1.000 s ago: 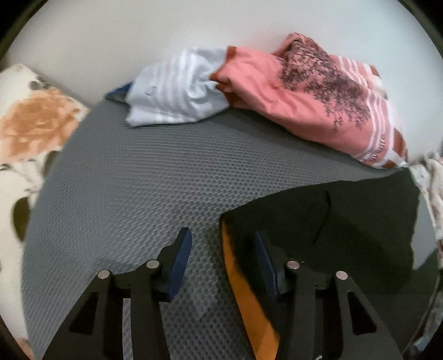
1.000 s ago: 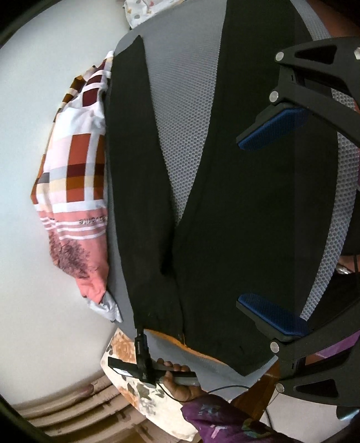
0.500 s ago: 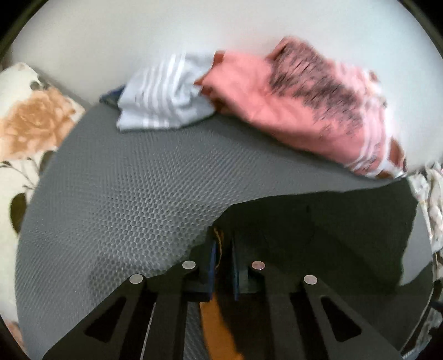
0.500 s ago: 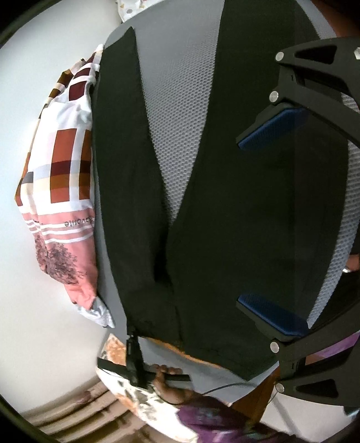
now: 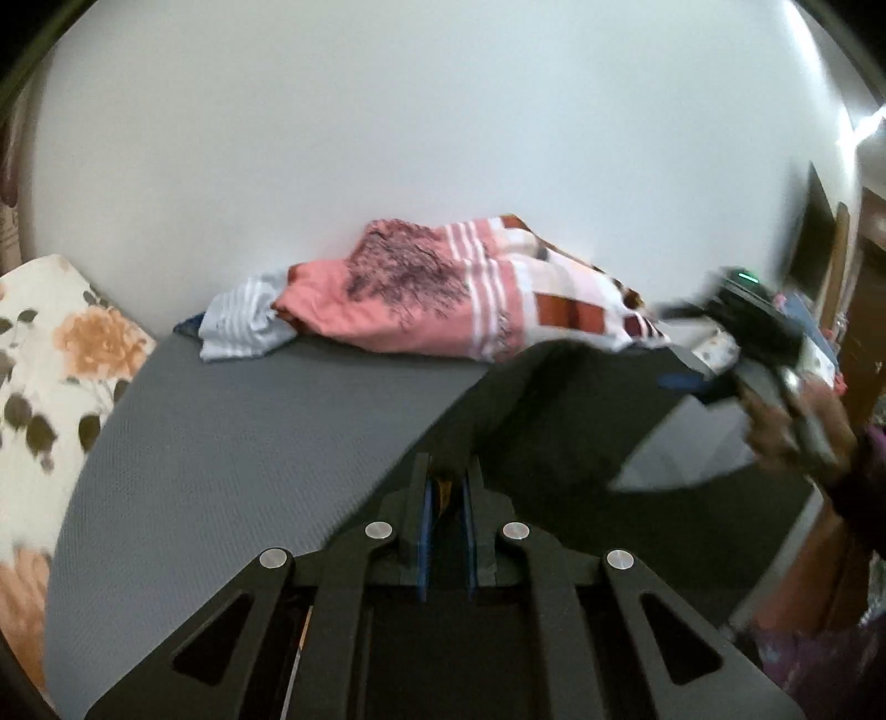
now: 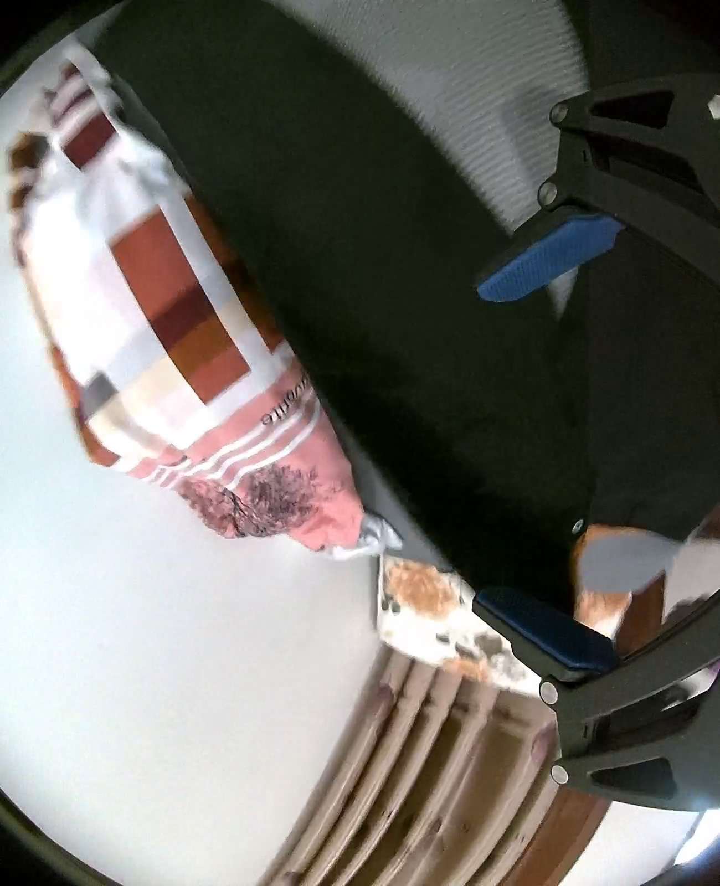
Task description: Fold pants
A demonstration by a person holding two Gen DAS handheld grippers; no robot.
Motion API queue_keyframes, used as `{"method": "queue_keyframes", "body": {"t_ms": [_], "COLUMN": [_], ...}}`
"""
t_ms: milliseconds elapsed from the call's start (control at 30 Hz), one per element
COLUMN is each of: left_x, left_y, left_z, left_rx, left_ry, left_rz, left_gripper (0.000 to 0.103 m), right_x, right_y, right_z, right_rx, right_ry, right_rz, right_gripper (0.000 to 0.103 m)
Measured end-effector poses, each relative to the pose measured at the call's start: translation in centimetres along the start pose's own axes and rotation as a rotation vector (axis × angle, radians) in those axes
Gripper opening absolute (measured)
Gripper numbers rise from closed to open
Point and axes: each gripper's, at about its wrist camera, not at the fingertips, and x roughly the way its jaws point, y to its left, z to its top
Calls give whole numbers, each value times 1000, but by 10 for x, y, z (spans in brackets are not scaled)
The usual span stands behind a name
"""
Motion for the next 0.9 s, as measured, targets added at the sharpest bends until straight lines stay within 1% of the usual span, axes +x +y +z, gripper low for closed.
{"method": "queue_keyframes", "body": {"t_ms": [67, 133, 167, 233, 267, 300, 333, 367, 400, 500, 567, 633, 667, 700, 767, 833, 900], "left_x": [-11, -16, -16, -14, -12, -11, -10, -8, -8, -10, -15, -17, -16, -15, -13, -14, -15], "left_y": [-9, -18, -19, -22, -22, -22, -21, -19, -16, -4, 6, 14, 17, 19, 20, 20, 20], "left_z": [-16, -29, -35, -46, -51, -53, -56, -59, -61, -65, -70, -78, -83, -87, -99, -110, -118], "left_rx": [-16, -34, -49, -83, -100, -111, -127, -142, -153, -183, -202, -211, -217, -221, -212, -210, -212], "left_ry": [11, 26, 34, 61, 70, 76, 85, 94, 101, 126, 132, 159, 175, 190, 223, 239, 244], "left_rz": [-17, -26, -29, -43, -38, -36, -41, -38, -27, -2, 21, 43, 53, 59, 87, 99, 110], "left_gripper": [9, 10, 10, 10, 10, 11, 11, 11, 11, 11, 11, 11, 12, 12, 12, 12, 12], "right_x": [15, 30, 38, 52, 56, 62, 64, 61, 55, 24, -3, -32, -44, -48, -62, -63, -69], "right_y": [-15, -33, -39, -52, -54, -55, -58, -62, -63, -54, -45, -38, -38, -37, -45, -51, -61], "right_z": [13, 23, 27, 34, 36, 39, 38, 33, 27, -2, -30, -67, -86, -95, -127, -155, -173], "right_rx": [74, 169, 191, 221, 209, 173, 157, 168, 174, 102, 47, 0, -21, -27, -24, -27, -26], "right_ry": [39, 56, 75, 91, 98, 119, 129, 124, 112, 54, 27, 12, 12, 18, 43, 72, 87], "right_rz": [11, 11, 11, -3, -22, -73, -127, -134, -119, -109, -116, -121, -125, -131, -140, -168, -174], "right_gripper": [103, 103, 101, 83, 49, 12, 6, 8, 8, 8, 8, 8, 8, 8, 8, 8, 8]}}
